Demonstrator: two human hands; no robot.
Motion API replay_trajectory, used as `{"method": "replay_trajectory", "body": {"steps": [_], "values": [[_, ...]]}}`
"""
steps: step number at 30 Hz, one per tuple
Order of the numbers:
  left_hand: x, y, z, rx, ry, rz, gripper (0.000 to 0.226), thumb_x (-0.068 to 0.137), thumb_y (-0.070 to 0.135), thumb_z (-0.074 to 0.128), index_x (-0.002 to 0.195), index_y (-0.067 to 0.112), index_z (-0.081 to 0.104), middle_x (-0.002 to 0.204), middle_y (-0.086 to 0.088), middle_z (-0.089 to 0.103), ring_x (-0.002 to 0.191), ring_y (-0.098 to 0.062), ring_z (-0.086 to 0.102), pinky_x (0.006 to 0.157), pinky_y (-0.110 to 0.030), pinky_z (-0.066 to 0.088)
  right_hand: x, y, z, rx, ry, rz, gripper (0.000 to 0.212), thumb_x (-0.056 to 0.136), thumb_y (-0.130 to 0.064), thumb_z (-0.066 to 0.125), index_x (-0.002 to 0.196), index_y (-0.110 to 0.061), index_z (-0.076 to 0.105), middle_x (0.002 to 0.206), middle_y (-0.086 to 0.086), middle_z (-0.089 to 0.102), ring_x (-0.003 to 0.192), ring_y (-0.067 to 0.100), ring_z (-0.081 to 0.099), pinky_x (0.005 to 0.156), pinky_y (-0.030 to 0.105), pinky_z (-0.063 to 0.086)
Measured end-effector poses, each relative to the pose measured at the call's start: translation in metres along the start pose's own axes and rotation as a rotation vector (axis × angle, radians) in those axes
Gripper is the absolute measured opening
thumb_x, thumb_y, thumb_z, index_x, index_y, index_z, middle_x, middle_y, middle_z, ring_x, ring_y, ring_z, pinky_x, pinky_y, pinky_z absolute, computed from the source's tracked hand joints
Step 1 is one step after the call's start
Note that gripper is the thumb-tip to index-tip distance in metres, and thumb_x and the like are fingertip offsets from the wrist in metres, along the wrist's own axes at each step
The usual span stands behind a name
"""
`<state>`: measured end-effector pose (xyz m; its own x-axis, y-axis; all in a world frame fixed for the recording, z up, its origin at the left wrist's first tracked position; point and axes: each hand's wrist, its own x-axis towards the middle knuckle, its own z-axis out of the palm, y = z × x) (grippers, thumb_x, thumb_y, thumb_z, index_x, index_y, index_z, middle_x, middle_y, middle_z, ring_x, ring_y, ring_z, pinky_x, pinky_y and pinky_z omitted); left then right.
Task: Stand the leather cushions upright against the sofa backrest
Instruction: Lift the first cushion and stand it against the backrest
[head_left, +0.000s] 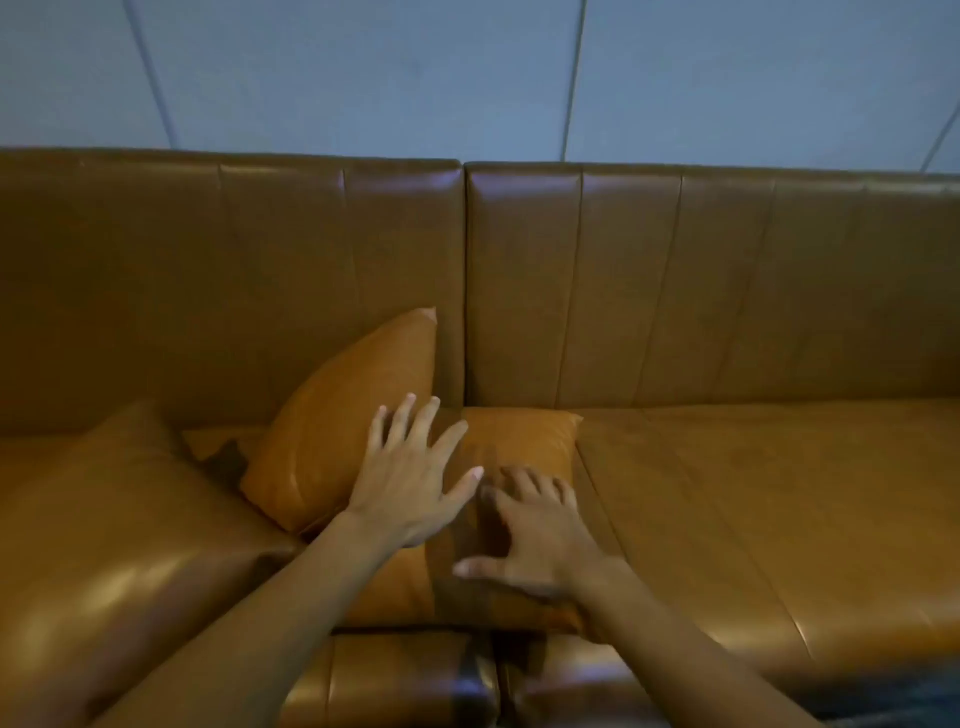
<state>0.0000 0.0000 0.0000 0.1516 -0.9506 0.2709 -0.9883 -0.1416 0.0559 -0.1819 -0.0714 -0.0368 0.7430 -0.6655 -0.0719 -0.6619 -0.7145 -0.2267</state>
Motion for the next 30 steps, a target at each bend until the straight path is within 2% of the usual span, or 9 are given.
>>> {"method": "replay_trajectory", "body": {"steps": [7, 10, 13, 18, 20, 22, 25, 27, 30], "values": [[0.005, 0.013, 0.006, 0.11, 0.081, 0.089, 0.073, 0.094, 0.069, 0.02, 0.139, 0.023, 0.055, 0.154, -0.013, 0.043, 0.149, -0.03, 0.022, 0.119, -0.057, 0.003, -0.002, -0.011, 0.039, -0.352, -0.035, -0.118, 0.13, 0.066, -0.086, 0.056, 0.154, -0.027, -0.02, 0.161, 0.019, -0.023, 0.147, 0.045, -0.018, 0.113, 0.065, -0.011], [0.002, 0.029, 0.008, 0.154, 0.117, 0.202, 0.066, 0.094, 0.064, 0.031, 0.133, 0.02, 0.06, 0.15, -0.016, 0.047, 0.147, -0.032, 0.026, 0.119, -0.058, 0.005, -0.006, -0.02, 0.051, -0.424, 0.025, -0.139, 0.122, 0.076, -0.082, 0.05, 0.155, -0.019, -0.017, 0.158, 0.021, -0.027, 0.141, 0.045, -0.029, 0.106, 0.065, -0.026], [0.0, 0.047, 0.019, 0.034, 0.065, 0.29, 0.067, 0.096, 0.064, 0.025, 0.142, 0.023, 0.051, 0.159, -0.012, 0.034, 0.151, -0.025, 0.011, 0.122, -0.047, 0.0, -0.011, -0.025, 0.062, -0.422, 0.028, -0.201, 0.091, 0.096, -0.061, 0.04, 0.156, -0.017, -0.013, 0.159, 0.017, -0.026, 0.129, 0.043, -0.042, 0.092, 0.059, -0.038], [-0.001, 0.046, 0.04, -0.149, -0.138, 0.182, 0.074, 0.093, 0.069, 0.01, 0.154, 0.03, 0.028, 0.167, -0.002, 0.012, 0.151, -0.014, -0.006, 0.122, -0.037, -0.003, -0.015, -0.023, 0.068, -0.485, -0.013, -0.248, 0.058, 0.105, -0.031, 0.03, 0.156, -0.01, 0.014, 0.164, 0.021, -0.004, 0.144, 0.049, -0.021, 0.1, 0.059, -0.031], [-0.001, 0.04, 0.042, -0.125, -0.173, 0.123, 0.074, 0.093, 0.07, 0.01, 0.154, 0.031, 0.027, 0.167, 0.0, 0.012, 0.152, -0.014, -0.003, 0.122, -0.04, -0.002, -0.014, -0.02, 0.066, -0.452, 0.007, -0.233, 0.054, 0.104, -0.028, 0.031, 0.153, -0.006, 0.026, 0.164, 0.023, 0.005, 0.147, 0.05, -0.008, 0.109, 0.057, -0.021], [-0.001, 0.032, 0.042, -0.134, -0.198, 0.066, 0.08, 0.089, 0.074, 0.007, 0.154, 0.032, 0.026, 0.166, 0.002, 0.013, 0.152, -0.015, 0.0, 0.122, -0.041, 0.002, -0.014, -0.012, 0.063, -0.464, 0.111, -0.207, 0.051, 0.101, -0.026, 0.035, 0.148, -0.006, 0.041, 0.157, 0.022, 0.032, 0.146, 0.045, 0.022, 0.117, 0.056, 0.008], [0.001, 0.019, 0.038, -0.256, -0.251, -0.009, 0.092, 0.08, 0.082, 0.005, 0.154, 0.032, 0.026, 0.166, 0.003, 0.012, 0.151, -0.013, 0.001, 0.12, -0.038, 0.014, -0.015, 0.009, 0.046, -0.42, 0.246, -0.193, 0.041, 0.09, -0.029, 0.05, 0.123, -0.014, 0.07, 0.125, 0.007, 0.07, 0.119, 0.024, 0.063, 0.105, 0.042, 0.044], [0.003, 0.013, 0.035, -0.352, -0.276, -0.044, 0.092, 0.079, 0.084, 0.009, 0.154, 0.034, 0.026, 0.166, 0.005, 0.01, 0.151, -0.011, 0.001, 0.118, -0.037, 0.018, -0.014, 0.032, 0.027, -0.38, 0.363, -0.206, 0.028, 0.078, -0.032, 0.072, 0.102, -0.018, 0.078, 0.106, 0.002, 0.077, 0.102, 0.018, 0.071, 0.094, 0.037, 0.053], [0.006, 0.007, 0.035, -0.38, -0.3, -0.035, 0.083, 0.083, 0.082, 0.014, 0.154, 0.041, 0.02, 0.166, 0.009, 0.007, 0.15, -0.009, 0.006, 0.115, -0.034, 0.019, -0.019, 0.065, -0.013, -0.302, 0.452, -0.096, 0.031, 0.064, -0.025, 0.09, 0.091, -0.018, 0.077, 0.095, 0.005, 0.078, 0.091, 0.019, 0.074, 0.084, 0.038, 0.058]]}}
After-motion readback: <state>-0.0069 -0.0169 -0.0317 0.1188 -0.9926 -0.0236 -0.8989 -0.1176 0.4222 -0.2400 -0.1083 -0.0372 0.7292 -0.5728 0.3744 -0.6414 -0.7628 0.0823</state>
